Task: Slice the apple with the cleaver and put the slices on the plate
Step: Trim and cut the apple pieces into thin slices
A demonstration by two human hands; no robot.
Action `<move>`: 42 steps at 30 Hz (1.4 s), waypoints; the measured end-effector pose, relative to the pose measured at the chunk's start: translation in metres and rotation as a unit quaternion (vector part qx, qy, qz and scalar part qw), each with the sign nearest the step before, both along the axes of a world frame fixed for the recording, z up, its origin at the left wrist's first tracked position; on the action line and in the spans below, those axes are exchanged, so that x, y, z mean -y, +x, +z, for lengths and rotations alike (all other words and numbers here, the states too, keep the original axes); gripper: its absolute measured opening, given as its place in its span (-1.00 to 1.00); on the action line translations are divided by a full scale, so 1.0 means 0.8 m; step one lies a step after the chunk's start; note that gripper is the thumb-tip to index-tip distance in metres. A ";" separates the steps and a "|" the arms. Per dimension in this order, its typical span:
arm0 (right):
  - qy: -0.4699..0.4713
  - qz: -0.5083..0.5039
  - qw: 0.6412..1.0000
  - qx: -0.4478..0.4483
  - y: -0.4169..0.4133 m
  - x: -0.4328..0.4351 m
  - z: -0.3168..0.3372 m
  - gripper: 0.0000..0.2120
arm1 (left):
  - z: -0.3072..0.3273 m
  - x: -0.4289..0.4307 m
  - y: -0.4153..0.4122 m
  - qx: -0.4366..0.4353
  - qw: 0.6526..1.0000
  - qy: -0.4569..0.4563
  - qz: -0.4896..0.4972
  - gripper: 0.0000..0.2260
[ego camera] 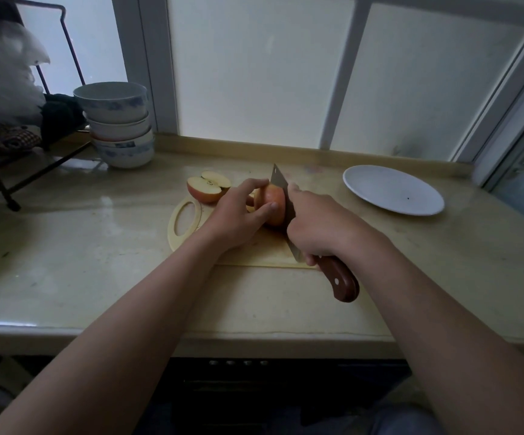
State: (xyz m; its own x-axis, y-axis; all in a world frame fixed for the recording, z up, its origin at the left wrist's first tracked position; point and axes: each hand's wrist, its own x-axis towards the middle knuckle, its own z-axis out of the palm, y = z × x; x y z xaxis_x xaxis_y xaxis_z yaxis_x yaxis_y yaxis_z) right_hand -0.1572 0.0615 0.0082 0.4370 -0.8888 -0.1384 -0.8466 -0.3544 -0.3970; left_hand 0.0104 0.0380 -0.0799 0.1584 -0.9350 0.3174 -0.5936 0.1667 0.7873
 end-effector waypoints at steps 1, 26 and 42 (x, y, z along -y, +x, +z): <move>0.003 -0.002 1.000 0.000 0.000 0.000 0.001 -0.13 | 0.000 0.000 0.000 -0.002 1.000 0.001 0.000 -0.51; 0.138 -0.089 0.929 0.333 -0.078 0.051 -0.037 -0.36 | 0.011 -0.012 -0.001 -0.089 0.994 0.044 0.035 -0.68; 0.126 -0.064 0.900 0.413 -0.075 0.063 -0.090 -0.28 | 0.014 -0.023 0.010 -0.143 0.989 0.041 0.018 -0.49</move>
